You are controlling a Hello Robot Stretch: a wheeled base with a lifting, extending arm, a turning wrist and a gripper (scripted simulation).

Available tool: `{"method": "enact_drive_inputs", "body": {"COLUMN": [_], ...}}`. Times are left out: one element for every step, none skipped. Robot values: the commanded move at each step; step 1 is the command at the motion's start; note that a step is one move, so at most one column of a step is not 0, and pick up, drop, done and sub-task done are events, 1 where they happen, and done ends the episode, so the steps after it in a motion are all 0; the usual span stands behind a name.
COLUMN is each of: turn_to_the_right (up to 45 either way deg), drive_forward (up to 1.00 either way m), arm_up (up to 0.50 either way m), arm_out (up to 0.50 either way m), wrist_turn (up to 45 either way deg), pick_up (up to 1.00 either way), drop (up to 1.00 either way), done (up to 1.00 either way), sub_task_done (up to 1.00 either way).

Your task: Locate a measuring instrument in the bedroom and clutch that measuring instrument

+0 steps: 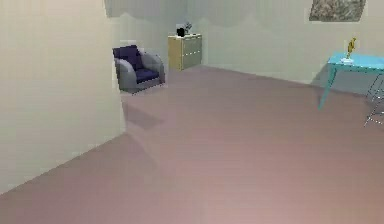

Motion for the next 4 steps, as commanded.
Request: {"method": "enact_drive_inputs", "body": {"turn_to_the_right": [0.0, 0.0, 0.0, 0.0], "drive_forward": [1.0, 1.0, 1.0, 1.0], "arm_up": [0.0, 0.0, 0.0, 0.0], "arm_out": [0.0, 0.0, 0.0, 0.0], "wrist_turn": [0.0, 0.0, 0.0, 0.0], "pick_up": [0.0, 0.0, 0.0, 0.0], "drop": [0.0, 0.0, 0.0, 0.0], "done": [0.0, 0.0, 0.0, 0.0], "sub_task_done": [0.0, 0.0, 0.0, 0.0]}}
